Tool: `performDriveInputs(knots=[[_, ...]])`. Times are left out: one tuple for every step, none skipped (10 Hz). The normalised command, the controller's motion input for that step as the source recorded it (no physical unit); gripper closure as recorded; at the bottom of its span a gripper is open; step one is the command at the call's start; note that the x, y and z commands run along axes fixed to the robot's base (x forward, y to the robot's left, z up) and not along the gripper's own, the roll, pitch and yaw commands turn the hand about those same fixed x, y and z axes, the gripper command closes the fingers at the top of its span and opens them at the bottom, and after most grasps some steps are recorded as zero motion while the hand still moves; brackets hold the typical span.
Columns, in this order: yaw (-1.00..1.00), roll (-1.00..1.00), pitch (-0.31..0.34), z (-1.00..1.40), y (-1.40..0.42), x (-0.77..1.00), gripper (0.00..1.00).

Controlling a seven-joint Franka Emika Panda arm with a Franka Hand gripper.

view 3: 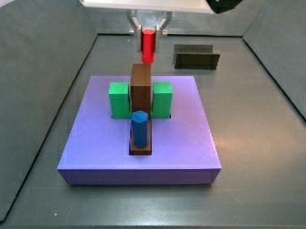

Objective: Pick up the red object. Move up. Place the red object on the fixture. Regrasp the red object. Move to above the board. Insert the red object.
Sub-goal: Insert the red object.

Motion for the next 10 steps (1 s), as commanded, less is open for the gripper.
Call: performDriveInputs(knots=[[0.0,0.0,-0.173,0.0,0.01,-0.26,1.0],[0.0,0.01,-0.147,0.0,0.0,-0.18,1.0],[0.01,0.03,-0.114,0.0,0.0,-0.09,1.0],[0.04,0.05,-0.094,0.0,0.0,0.0,1.0],[0.06,0.1,-0.099,-0.07,0.0,0.0,1.0],[0.07,0.1,-0.083,-0.06,0.0,0.0,1.0],[0.07,0.09,-0.08,-0.12,0.0,0.0,1.0],[0.08,0.09,-0.074,-0.18,0.05,0.0,1.0],[0.1,0.08,-0.056,-0.14,0.04,0.0,1.0],[0.11,0.05,-0.04,-0.09,0.0,0.01,1.0]])
